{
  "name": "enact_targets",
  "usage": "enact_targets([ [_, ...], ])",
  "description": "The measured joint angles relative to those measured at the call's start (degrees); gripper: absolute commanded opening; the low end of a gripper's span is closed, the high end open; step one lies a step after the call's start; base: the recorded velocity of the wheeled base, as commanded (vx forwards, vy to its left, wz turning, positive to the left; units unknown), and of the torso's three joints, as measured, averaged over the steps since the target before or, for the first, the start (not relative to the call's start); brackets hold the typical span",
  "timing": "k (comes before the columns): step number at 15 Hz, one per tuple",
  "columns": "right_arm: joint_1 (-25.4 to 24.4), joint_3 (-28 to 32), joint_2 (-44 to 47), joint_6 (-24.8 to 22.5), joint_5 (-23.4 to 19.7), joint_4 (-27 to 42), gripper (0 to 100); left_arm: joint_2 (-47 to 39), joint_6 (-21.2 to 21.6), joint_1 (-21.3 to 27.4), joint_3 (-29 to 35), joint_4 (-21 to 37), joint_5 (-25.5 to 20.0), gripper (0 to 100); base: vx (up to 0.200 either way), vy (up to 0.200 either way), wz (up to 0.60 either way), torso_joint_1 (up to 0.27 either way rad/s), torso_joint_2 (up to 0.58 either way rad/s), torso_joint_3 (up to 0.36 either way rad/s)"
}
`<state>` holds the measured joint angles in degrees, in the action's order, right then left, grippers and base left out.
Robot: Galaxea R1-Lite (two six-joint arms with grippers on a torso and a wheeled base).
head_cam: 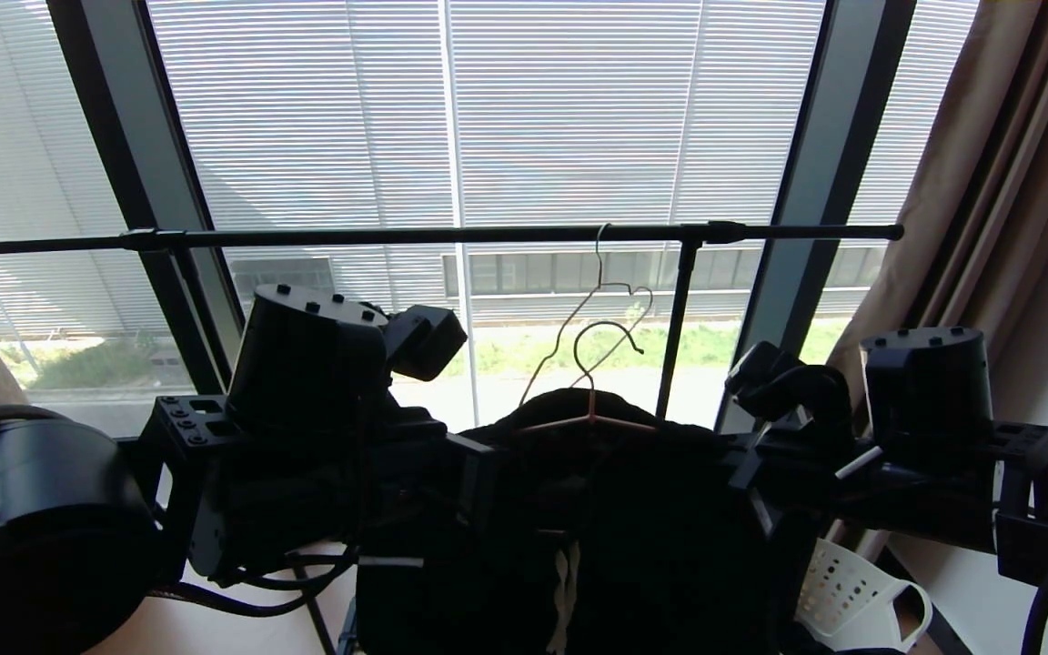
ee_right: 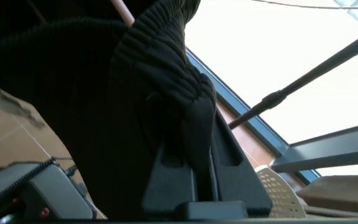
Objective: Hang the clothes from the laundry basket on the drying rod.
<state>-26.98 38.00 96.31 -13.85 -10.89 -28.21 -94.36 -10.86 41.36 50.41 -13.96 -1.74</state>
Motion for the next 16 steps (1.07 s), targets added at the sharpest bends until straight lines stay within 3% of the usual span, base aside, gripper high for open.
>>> enact_targets([
  [5,-0.39,-0.54,0.74,4.49,-4.90,-3.12,0,0.09,1.76,0.63,-0.79,-0.10,-0.02,0,0.000,0.000,0.00,0.000,0.00,0.000],
  [10,-0.44,-0.95,1.02,7.84,-5.39,-7.12,0,0.30,2.99,0.74,-1.77,-0.32,-0.09,0,0.000,0.000,0.00,0.000,0.00,0.000],
  [16,-0.44,-1.26,1.07,8.37,-5.86,-8.74,0,0.41,4.22,0.74,-2.34,-0.62,-0.15,0,0.000,0.000,0.00,0.000,0.00,0.000],
])
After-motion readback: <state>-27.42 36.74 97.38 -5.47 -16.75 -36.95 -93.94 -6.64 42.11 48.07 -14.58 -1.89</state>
